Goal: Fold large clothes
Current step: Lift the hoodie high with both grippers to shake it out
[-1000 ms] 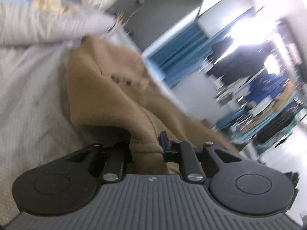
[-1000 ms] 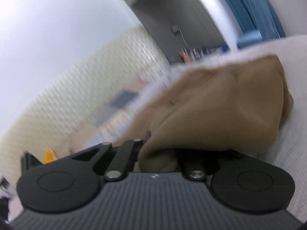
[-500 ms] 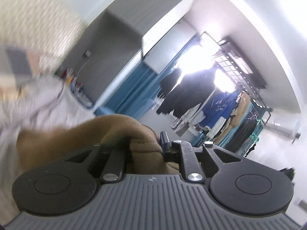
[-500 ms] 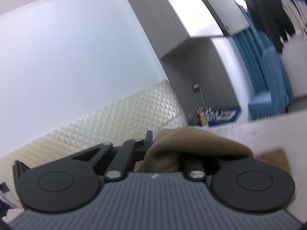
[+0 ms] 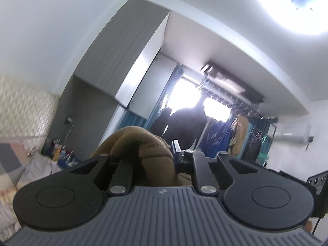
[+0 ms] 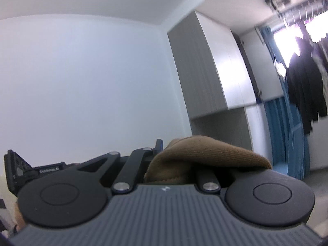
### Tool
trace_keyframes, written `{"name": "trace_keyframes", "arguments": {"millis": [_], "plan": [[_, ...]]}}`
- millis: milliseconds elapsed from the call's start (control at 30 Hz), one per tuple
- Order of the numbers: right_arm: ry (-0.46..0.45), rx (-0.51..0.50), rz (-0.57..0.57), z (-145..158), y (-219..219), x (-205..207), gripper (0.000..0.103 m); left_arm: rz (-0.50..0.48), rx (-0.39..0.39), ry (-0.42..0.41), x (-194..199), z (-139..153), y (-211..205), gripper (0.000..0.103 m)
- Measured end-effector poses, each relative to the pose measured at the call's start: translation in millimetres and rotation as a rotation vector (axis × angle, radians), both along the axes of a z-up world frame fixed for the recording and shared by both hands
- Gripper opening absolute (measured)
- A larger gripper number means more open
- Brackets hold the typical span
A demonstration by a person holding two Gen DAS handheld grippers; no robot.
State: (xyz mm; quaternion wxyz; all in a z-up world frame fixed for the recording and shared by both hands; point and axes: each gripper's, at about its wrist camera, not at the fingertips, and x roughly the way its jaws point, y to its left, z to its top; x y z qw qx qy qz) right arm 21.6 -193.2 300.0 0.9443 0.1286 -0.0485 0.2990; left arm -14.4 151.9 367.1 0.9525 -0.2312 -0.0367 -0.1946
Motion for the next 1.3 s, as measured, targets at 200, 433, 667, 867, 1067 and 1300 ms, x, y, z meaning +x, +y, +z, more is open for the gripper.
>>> {"name": "trace_keyframes", "arguments": {"millis": [200, 433, 667, 867, 1067, 1300], "plan": [[-0.049, 0.033, -0.034, 22.9, -9.1, 13.8, 0.013, 0.043, 0.062, -0.055, 2.4, 52.5, -21.6, 0.019], [0.19, 0.026, -0.077, -66.5, -26.3, 120.3, 0.013, 0.049, 0.098, 0.137, 115.5, -40.9, -37.1, 0.019], [0.37, 0.047, -0.133, -167.1, -38.7, 255.9, 0.013, 0.01, 0.076, 0.334, 276.6, -154.8, -32.8, 0.019], [0.499, 0.052, -0.178, -266.9, -39.9, 408.8, 0.013, 0.062, 0.141, 0.426, 430.7, -270.8, -42.2, 0.019], [0.615, 0.0, -0.201, -373.0, -26.7, 522.2, 0.013, 0.085, 0.185, 0.563, 577.6, -406.8, -39.9, 0.019], [0.782, -0.078, -0.194, -475.0, -9.6, 580.9, 0.013, 0.093, 0.246, 0.755, 683.7, -532.7, -37.1, 0.019]]}}
